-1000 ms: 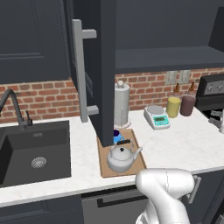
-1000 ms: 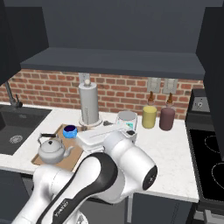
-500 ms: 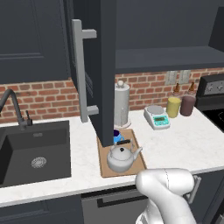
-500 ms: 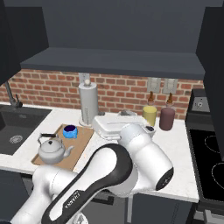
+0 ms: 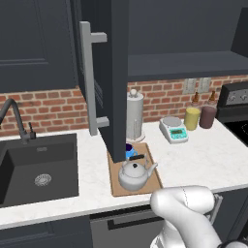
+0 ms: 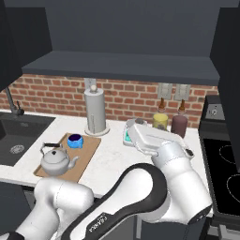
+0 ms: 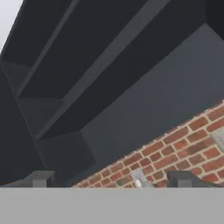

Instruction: Pick the kettle from the counter and place it on the tray. Then pick the mug from the cabinet and place it on the tray. Then close the cabinet doors.

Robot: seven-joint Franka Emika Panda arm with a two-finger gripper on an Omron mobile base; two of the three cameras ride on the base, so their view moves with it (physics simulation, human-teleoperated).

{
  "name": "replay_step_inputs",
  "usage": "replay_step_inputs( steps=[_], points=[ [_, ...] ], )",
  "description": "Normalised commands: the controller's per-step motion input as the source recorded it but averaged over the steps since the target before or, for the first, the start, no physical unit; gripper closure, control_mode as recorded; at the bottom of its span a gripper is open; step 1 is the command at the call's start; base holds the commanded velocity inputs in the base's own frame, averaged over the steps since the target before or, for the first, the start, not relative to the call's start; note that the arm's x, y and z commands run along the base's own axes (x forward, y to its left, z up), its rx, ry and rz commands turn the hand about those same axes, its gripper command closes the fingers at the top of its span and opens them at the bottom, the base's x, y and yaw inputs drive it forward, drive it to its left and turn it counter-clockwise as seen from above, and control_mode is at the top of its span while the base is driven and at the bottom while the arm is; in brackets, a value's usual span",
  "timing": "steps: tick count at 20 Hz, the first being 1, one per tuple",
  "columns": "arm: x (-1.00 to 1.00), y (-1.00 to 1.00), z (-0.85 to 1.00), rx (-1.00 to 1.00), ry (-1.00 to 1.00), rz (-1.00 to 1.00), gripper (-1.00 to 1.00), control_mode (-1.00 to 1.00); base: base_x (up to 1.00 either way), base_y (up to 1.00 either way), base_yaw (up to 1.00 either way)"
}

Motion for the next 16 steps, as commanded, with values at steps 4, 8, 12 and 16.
replay_step_inputs(
  steps=[4, 8, 12, 16],
  points=[
    [0.00, -0.70, -0.31, 0.16, 0.06, 0.00, -1.00, -1.00, 0.00, 0.00, 0.00],
    [0.00, -0.82, -0.35, 0.30, 0.01, 0.00, -1.00, -1.00, 0.00, 0.00, 0.00],
    [0.01, -0.45, -0.18, 0.25, 0.05, 0.00, -1.00, -1.00, 0.00, 0.00, 0.00],
    [0.04, -0.31, -0.24, 0.20, 0.02, 0.10, -1.00, -1.00, 0.00, 0.00, 0.00]
  ],
)
